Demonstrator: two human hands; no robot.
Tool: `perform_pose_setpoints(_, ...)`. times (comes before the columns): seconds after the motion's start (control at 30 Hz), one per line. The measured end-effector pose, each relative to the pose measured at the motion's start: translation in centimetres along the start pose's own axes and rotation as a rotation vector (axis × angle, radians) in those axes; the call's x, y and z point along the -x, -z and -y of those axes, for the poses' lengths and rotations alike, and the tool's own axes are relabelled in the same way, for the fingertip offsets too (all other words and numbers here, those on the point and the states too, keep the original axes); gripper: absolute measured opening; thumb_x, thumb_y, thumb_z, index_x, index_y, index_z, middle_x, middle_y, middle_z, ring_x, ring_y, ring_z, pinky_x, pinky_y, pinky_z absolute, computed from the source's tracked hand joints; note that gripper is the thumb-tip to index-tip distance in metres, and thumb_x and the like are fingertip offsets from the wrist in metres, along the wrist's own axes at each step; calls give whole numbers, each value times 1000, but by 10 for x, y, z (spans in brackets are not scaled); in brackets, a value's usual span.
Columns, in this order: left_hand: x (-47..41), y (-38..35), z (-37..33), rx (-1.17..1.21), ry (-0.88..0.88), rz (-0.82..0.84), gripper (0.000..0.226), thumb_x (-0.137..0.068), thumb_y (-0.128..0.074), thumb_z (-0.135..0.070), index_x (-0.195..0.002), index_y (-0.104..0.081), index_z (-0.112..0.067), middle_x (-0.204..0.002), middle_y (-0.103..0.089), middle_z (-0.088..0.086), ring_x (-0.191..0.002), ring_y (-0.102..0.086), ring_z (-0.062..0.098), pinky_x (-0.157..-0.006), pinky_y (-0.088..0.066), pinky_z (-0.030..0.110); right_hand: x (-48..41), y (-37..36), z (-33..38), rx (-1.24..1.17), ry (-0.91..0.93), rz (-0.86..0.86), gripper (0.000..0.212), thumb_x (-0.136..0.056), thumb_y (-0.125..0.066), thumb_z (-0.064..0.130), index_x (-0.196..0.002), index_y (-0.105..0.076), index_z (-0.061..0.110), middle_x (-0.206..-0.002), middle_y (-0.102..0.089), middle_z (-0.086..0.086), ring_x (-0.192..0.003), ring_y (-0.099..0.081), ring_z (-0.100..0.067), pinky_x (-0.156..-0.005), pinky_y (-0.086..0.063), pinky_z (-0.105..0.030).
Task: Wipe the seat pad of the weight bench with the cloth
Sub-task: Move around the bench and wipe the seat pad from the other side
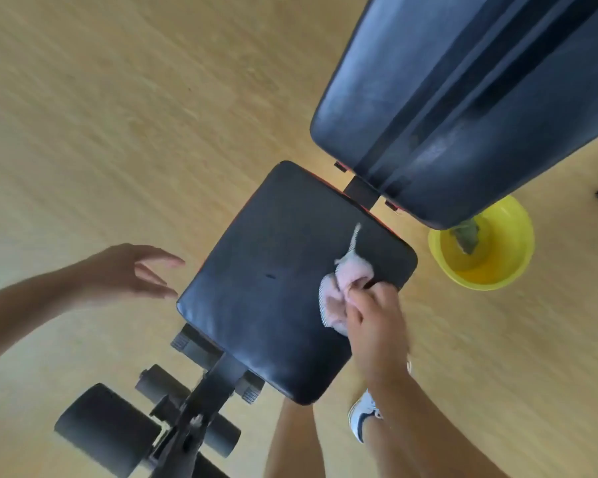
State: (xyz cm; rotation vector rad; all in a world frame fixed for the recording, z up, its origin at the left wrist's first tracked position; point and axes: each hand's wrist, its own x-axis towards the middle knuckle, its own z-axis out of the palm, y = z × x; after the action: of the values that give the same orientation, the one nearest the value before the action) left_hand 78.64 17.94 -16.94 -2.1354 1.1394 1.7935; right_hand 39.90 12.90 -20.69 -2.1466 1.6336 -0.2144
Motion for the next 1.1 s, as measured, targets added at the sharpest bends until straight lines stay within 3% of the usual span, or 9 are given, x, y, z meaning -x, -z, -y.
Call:
perform_pose_setpoints(0.17, -12, -46, 16, 184, -3, -128, 41, -68, -90, -22, -99, -75, -45, -93, -81, -16, -78, -79, 11, -84, -60, 43, 16, -1, 5, 29, 599, 289, 21, -89, -59, -2, -93, -74, 12, -73, -49, -3, -68, -45, -21, -62, -43, -29)
perform_pose_setpoints(0.37, -17, -62, 30, 299, 36, -279, 31, -62, -88, -26, -87, -79, -43, -79, -81, -17, -71, -77, 6, -73, -54, 27, -91, -23, 70, -92, -121, -120, 8, -87, -68, -8, -87, -75, -2, -83, -54, -18, -75, -51, -30, -66, -53, -47)
perform_pose_setpoints(0.57, -20, -59, 29, 322, 73, -311, 29, -60, -93, -25, -74, -79, -47, -60, -77, -13, -59, -70, 4, -55, -45, 13, -24, -26, 84, 49, 856, 382, 12, -73, -65, -7, -74, -72, 2, -69, -60, -14, -63, -57, -31, -59, -49, -39)
perform_pose_setpoints(0.7, -19, -66, 31, 373, 74, -358, 23, -62, -92, -20, -73, -80, -37, -48, -70, -16, -43, -60, -6, -43, -37, 4, -92, -11, 59, 100, 284, -74, 11, -81, -70, -15, -76, -71, -5, -71, -55, -19, -68, -55, -36, -58, -52, -47)
perform_pose_setpoints(0.77, -19, -68, 31, 397, 80, -355, 24, -63, -92, -19, -77, -81, -35, -53, -74, -16, -48, -68, 0, -43, -38, 3, -68, -26, 84, -22, 44, -62, 17, -86, -68, -9, -76, -73, 4, -73, -57, -11, -71, -56, -31, -60, -51, -45)
perform_pose_setpoints(0.83, -18, -68, 29, 395, 84, -352, 26, -63, -93, -18, -76, -80, -36, -55, -73, -22, -50, -71, 3, -43, -39, 2, -19, -45, 108, -128, 348, 200, 25, -87, -63, 1, -73, -70, 21, -72, -58, 5, -69, -55, -19, -59, -48, -41)
perform_pose_setpoints(0.9, -21, -68, 30, 377, 90, -378, 26, -61, -94, -20, -72, -79, -38, -54, -73, -18, -47, -64, 5, -39, -36, 6, 9, -47, 118, 4, 1028, 476, 17, -83, -64, 1, -77, -73, 14, -71, -63, -2, -65, -57, -22, -59, -50, -39)
perform_pose_setpoints(0.97, -22, -67, 28, 355, 90, -390, 25, -60, -93, -25, -72, -79, -41, -55, -71, -16, -47, -53, 2, -39, -32, 8, -42, -52, 116, 142, 1277, 409, 10, -84, -66, 5, -77, -73, 8, -72, -64, -8, -64, -60, -26, -61, -51, -33)
perform_pose_setpoints(1.1, -25, -69, 38, 382, 92, -391, 23, -61, -92, -25, -77, -83, -39, -68, -73, -32, -74, -66, -9, -60, -42, 12, -124, -66, 148, 52, 320, 102, 18, -89, -57, -1, -100, -70, 2, -98, -64, -19, -91, -62, -35, -74, -47, -37)
